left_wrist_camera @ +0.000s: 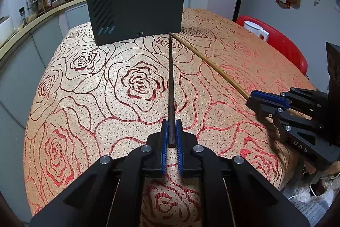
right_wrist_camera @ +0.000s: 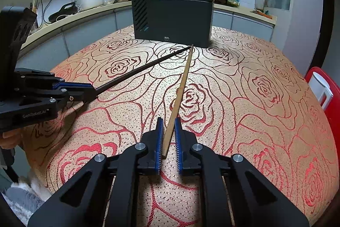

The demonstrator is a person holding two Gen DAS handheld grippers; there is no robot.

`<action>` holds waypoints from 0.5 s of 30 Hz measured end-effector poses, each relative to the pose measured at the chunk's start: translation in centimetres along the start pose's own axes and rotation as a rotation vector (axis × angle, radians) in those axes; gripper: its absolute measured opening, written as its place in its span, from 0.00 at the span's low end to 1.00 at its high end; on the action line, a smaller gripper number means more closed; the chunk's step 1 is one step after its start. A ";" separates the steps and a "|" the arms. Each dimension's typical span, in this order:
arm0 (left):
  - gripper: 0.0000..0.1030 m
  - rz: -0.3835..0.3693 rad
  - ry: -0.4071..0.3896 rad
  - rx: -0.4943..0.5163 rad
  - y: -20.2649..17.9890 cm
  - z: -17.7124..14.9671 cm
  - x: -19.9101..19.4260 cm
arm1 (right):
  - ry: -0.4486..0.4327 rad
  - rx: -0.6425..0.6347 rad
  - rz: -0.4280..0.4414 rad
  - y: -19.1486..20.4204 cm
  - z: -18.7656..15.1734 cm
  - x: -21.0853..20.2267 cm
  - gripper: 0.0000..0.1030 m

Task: Organize utensils
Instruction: 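Close the left tool on the dark chopstick while the right tool grasps the wooden one, then lift both held chopsticks and carry them over the utensil holder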

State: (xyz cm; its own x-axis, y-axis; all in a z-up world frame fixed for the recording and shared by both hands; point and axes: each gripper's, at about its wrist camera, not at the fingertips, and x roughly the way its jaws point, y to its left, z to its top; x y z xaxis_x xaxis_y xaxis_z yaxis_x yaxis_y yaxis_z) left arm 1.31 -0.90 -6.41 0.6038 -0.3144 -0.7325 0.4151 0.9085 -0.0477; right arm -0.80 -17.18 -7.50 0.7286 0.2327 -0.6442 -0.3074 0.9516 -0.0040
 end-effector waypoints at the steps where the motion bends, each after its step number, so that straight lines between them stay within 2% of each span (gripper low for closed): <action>1: 0.07 0.003 -0.005 -0.002 0.1 0.1 -0.2 | 0.003 0.003 -0.001 -0.1 0.0 0.0 0.10; 7: 0.07 0.011 -0.060 -0.037 0.9 0.8 -2.1 | 0.000 0.053 0.008 -1.4 0.6 -0.9 0.08; 15: 0.07 0.042 -0.167 -0.038 1.2 2.9 -6.0 | -0.135 0.092 0.005 -3.4 3.6 -5.3 0.08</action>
State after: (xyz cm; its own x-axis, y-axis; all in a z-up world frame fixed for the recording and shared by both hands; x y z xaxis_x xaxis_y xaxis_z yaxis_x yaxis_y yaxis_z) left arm 0.17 1.28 -0.15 0.7262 -0.3144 -0.6114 0.3630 0.9306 -0.0474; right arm -1.35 -20.95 -1.31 0.8049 0.2566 -0.5350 -0.2585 0.9632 0.0731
